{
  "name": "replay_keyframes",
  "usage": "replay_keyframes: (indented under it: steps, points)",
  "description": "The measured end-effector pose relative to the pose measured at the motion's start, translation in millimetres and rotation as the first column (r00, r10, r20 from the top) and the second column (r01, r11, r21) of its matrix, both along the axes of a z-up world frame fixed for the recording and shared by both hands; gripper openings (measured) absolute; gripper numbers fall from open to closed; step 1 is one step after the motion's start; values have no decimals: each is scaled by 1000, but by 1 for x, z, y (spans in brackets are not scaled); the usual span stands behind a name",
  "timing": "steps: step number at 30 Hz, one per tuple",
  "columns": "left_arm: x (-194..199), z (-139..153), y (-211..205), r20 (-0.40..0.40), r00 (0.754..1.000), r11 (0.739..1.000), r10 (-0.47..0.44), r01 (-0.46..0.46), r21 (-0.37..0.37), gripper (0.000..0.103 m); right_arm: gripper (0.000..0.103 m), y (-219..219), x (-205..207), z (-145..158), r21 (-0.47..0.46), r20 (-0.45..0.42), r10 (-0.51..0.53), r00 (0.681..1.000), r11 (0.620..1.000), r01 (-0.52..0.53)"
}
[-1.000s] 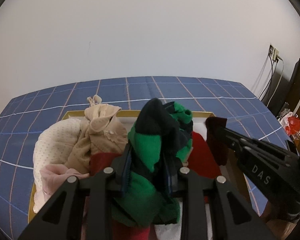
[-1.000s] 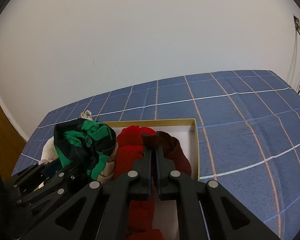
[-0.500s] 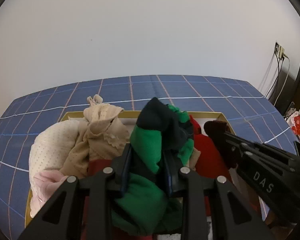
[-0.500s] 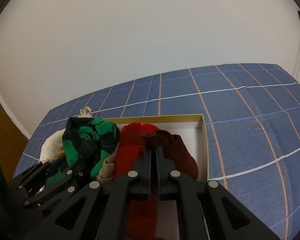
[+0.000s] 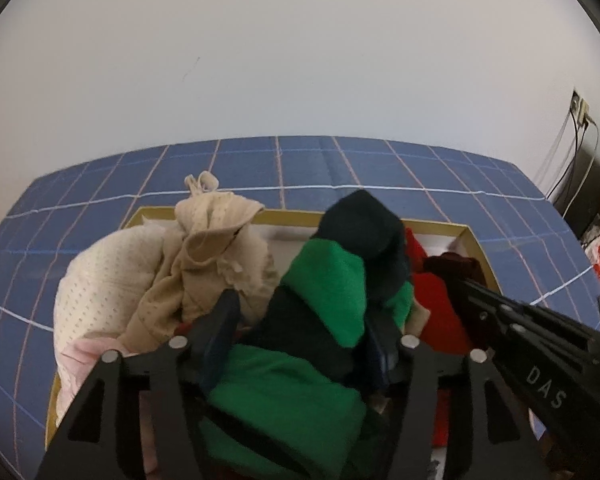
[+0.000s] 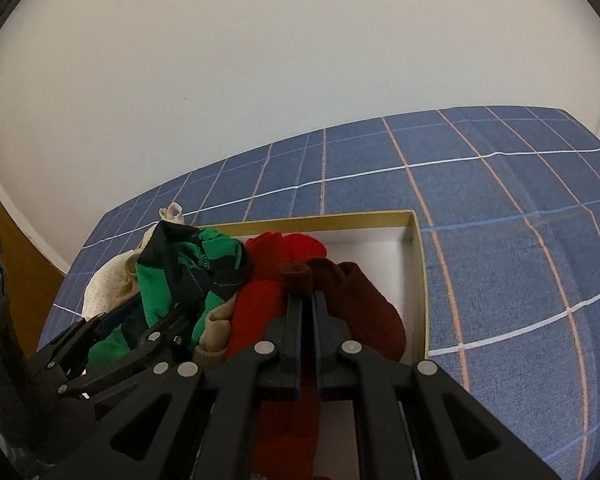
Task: Take underwear out of drawer
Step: 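Lower both socks into the tray and open both grippers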
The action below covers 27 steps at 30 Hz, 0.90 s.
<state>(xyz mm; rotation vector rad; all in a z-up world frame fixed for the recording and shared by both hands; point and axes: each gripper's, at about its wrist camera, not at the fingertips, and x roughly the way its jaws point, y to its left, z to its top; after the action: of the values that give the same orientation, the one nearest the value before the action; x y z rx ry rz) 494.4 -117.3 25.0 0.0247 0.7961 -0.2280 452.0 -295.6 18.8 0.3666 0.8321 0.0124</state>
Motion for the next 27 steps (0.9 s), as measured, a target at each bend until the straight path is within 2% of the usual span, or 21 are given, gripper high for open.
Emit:
replay_keyframes:
  steps: [12, 13, 14, 15, 16, 17, 18, 19, 20, 21, 24, 27]
  points:
    - [-4, -1, 0, 24, 1000, 1000, 10, -10, 5, 61, 7, -3, -1, 0, 14, -8, -2, 1000, 1000, 2]
    - [-5, 0, 0, 31, 1000, 1000, 3, -3, 16, 64, 7, -2, -4, 2, 17, -12, -9, 1000, 1000, 9]
    - [-5, 0, -1, 44, 999, 999, -7, 5, 41, 70, 8, -2, -7, 2, 22, -11, -14, 1000, 1000, 14]
    - [-7, 0, -2, 57, 998, 997, -8, 4, 71, 74, 14, -3, -12, 4, 35, -6, -23, 1000, 999, 23]
    - [-9, 1, -1, 62, 998, 996, 0, -6, 87, 83, 27, -3, -16, 5, 49, 1, -27, 1000, 998, 27]
    - [-11, 3, 2, 64, 998, 996, 15, -20, 89, 90, 36, -5, -23, 7, 67, 16, -40, 999, 997, 39]
    - [-14, 7, 6, 63, 998, 997, 24, -28, 73, 93, 58, -6, -28, 10, 88, 40, -45, 998, 995, 41]
    - [-18, 11, 10, 62, 998, 998, 26, -29, 51, 97, 70, -6, -36, 15, 118, 91, -54, 994, 992, 43]
    - [-23, 15, 13, 65, 998, 999, 23, -25, 31, 103, 75, -6, -43, 21, 120, 134, -64, 989, 992, 48]
    - [-26, 18, 14, 71, 997, 1000, 18, -20, 24, 102, 79, -4, -49, 27, 112, 171, -72, 983, 992, 53]
    - [-43, 26, 14, 120, 993, 999, -5, -2, 54, 103, 79, 5, -68, 44, 55, 253, -85, 964, 996, 74]
    - [-60, 29, 16, 161, 987, 997, 3, -17, 81, 103, 80, 12, -80, 49, 53, 264, -103, 959, 994, 92]
